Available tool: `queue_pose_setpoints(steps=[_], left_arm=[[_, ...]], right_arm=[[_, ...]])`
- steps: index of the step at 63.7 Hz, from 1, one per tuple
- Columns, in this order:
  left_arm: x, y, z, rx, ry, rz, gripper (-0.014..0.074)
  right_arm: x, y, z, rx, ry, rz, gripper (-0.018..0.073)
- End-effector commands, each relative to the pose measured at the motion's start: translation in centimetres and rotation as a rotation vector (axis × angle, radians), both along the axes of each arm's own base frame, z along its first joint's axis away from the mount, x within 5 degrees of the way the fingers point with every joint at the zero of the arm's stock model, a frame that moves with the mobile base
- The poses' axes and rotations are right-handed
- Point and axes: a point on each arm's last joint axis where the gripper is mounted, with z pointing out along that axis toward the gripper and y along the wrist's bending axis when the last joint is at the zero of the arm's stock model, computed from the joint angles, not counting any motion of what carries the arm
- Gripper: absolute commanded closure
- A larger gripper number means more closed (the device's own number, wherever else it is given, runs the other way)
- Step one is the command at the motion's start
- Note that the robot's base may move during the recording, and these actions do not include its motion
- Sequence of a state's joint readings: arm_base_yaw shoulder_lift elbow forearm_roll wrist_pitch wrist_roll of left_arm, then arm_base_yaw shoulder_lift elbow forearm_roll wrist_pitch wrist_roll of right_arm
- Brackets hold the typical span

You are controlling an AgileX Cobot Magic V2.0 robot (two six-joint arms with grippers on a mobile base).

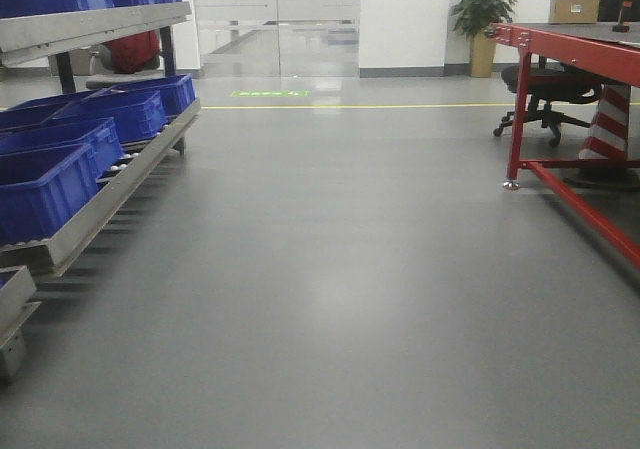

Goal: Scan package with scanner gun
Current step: 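Drive the base forward along the floor past the blue bin rack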

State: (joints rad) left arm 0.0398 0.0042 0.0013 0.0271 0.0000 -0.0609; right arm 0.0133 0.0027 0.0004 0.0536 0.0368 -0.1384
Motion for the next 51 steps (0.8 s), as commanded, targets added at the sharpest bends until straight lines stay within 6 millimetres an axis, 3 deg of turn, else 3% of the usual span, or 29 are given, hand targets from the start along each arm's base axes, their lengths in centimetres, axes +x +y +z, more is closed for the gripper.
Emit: queue_pose_setpoints(steps=[1, 51], left_arm=[[-0.06, 0.01, 0.24, 0.0, -0.024, 0.002, 0.0708], [-0.06, 0.01, 0.24, 0.0, -0.024, 0.002, 0.0708]], right_arm=[[-0.04, -0.03, 0.23, -0.005, -0.025, -0.005, 0.0727], [-0.04, -0.03, 0.23, -0.005, -0.025, -0.005, 0.0727]])
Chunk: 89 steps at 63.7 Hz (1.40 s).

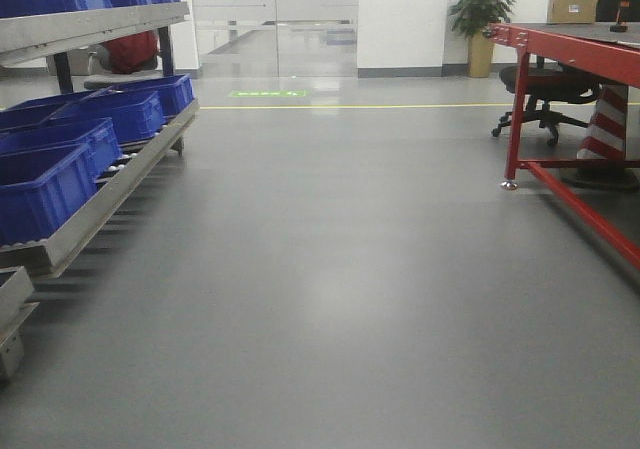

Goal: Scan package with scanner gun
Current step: 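Drive the base forward along the floor past the blue bin rack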

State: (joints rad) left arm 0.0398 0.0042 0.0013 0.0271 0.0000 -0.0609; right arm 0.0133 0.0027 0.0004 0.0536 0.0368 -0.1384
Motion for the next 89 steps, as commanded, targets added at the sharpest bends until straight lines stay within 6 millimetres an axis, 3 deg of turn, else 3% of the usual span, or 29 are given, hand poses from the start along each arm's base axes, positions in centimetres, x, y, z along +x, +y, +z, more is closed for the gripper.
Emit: queue_pose_setpoints(steps=[1, 89], left_arm=[[-0.06, 0.01, 0.24, 0.0, -0.024, 0.002, 0.0708], [-0.06, 0.01, 0.24, 0.0, -0.024, 0.003, 0.0708]], right_arm=[[-0.04, -0.03, 0.23, -0.005, -0.025, -0.005, 0.0727], [-0.04, -0.02, 0.23, -0.005, -0.025, -0.003, 0.0727]])
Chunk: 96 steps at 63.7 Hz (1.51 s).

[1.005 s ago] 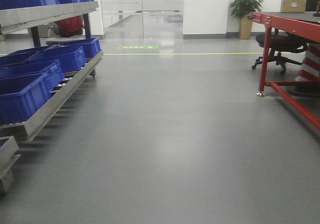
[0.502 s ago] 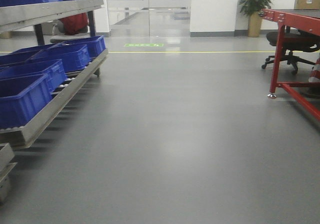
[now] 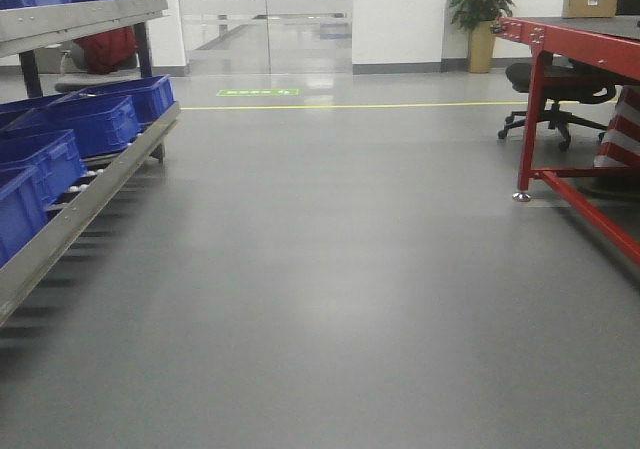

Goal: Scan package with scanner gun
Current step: 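Drive the base forward along the floor past the blue bin rack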

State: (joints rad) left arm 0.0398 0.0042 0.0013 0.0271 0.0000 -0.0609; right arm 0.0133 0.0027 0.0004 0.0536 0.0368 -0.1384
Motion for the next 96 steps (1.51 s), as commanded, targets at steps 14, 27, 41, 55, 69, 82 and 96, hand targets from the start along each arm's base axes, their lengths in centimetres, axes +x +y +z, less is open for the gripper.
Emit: queue_pose_setpoints(steps=[14, 27, 41, 55, 69, 82, 96], left_arm=[[-0.06, 0.01, 0.24, 0.0, -0.024, 0.003, 0.0708], [-0.06, 0.01, 0.24, 0.0, -0.024, 0.003, 0.0708], [-0.06, 0.01, 0.24, 0.0, -0.024, 0.003, 0.0708], [-0.06, 0.01, 0.24, 0.0, -0.024, 0.003, 0.0708], [-0.06, 0.01, 0.24, 0.0, -0.024, 0.003, 0.0708], [-0.06, 0.01, 0.24, 0.0, -0.024, 0.003, 0.0708], [-0.06, 0.01, 0.24, 0.0, -0.024, 0.003, 0.0708]], right_arm=[[-0.04, -0.02, 0.23, -0.005, -0.025, -0.003, 0.0727], [-0.04, -0.02, 0.23, -0.005, -0.025, -0.003, 0.0727], [-0.04, -0.02, 0.23, -0.005, -0.025, -0.003, 0.0727], [-0.04, -0.02, 0.23, -0.005, -0.025, -0.003, 0.0727], [-0.04, -0.02, 0.23, -0.005, -0.025, -0.003, 0.0727], [-0.04, -0.02, 0.23, -0.005, -0.025, -0.003, 0.0727], [-0.04, -0.02, 0.23, -0.005, -0.025, -0.003, 0.0727]])
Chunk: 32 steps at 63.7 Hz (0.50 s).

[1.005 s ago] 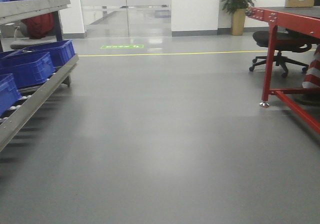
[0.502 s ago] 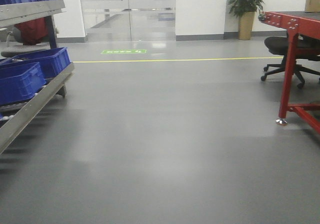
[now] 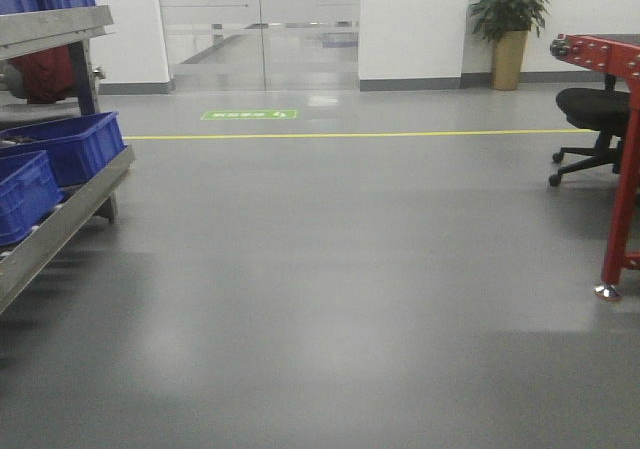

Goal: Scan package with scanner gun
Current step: 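Drive the base forward along the floor past the blue bin rack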

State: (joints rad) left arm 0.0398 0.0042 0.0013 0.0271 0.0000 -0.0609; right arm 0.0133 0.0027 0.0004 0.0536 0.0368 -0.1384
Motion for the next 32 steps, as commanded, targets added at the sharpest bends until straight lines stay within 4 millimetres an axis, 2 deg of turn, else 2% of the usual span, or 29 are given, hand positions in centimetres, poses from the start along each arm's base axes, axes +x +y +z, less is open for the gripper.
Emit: queue_pose_setpoints(steps=[1, 32], left_arm=[[-0.06, 0.01, 0.24, 0.0, -0.024, 0.003, 0.0708], [-0.06, 0.02, 0.24, 0.0, -0.024, 0.004, 0.0708]], right_arm=[[-0.04, -0.02, 0.23, -0.005, -0.025, -0.003, 0.0727], [-0.04, -0.02, 0.23, -0.005, -0.025, -0.003, 0.0727]])
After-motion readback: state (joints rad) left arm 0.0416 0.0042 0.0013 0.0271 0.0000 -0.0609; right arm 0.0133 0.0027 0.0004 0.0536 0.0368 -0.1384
